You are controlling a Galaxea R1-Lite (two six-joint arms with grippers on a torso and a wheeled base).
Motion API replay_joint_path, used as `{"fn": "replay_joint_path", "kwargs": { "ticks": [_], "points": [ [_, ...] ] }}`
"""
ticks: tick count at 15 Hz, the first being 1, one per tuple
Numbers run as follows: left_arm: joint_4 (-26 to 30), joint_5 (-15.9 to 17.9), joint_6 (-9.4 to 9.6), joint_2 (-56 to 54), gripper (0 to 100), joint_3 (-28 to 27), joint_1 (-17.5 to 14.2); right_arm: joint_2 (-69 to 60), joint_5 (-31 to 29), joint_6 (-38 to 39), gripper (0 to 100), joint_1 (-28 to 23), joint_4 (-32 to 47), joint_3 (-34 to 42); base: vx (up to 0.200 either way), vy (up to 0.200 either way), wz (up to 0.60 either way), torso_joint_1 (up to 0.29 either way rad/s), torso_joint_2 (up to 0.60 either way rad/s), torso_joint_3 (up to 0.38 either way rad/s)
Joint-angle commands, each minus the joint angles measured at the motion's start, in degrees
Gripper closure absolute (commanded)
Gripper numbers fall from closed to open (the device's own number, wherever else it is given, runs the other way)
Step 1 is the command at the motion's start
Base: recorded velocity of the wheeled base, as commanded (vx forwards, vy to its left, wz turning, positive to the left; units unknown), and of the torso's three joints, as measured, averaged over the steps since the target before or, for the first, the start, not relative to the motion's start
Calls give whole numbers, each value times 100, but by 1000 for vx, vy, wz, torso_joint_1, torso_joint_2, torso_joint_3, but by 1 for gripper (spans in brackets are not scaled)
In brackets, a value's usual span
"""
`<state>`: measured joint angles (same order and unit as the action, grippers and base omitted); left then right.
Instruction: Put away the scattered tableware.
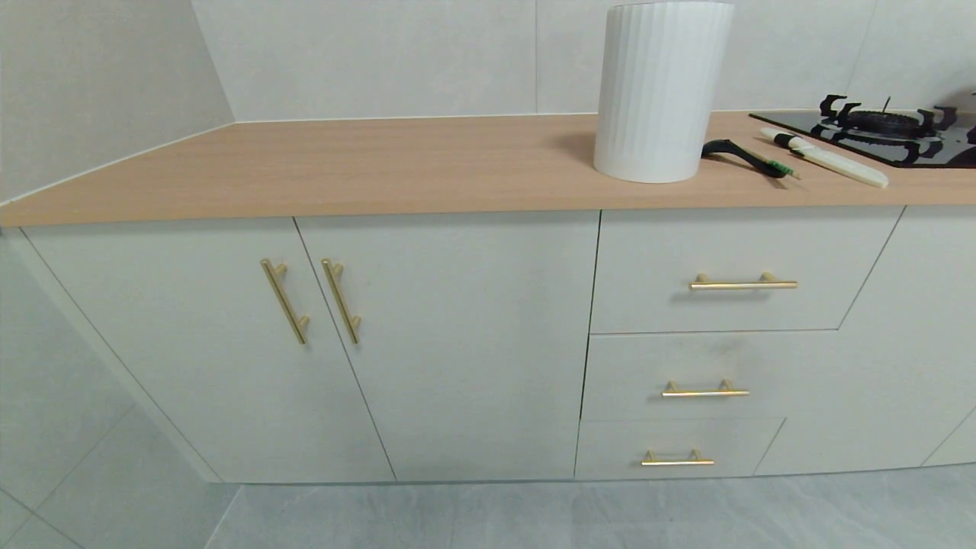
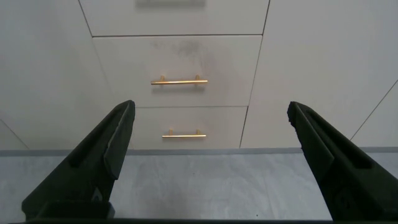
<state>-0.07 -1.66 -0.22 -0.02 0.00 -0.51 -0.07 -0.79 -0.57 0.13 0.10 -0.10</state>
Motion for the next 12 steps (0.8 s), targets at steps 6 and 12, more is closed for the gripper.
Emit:
{"fn": "replay_joint_path", "kwargs": {
  "ticks": [6, 12],
  "points": [
    [-1, -1, -4, 2, 0, 0, -2, 7, 18, -22, 0, 4, -10, 1, 0, 0, 0, 0, 0, 0],
    [-1, -1, -4, 2, 0, 0, -2, 1255, 360, 172, 0, 312, -62, -1361, 0, 0, 0, 0, 0, 0]
  ]
}}
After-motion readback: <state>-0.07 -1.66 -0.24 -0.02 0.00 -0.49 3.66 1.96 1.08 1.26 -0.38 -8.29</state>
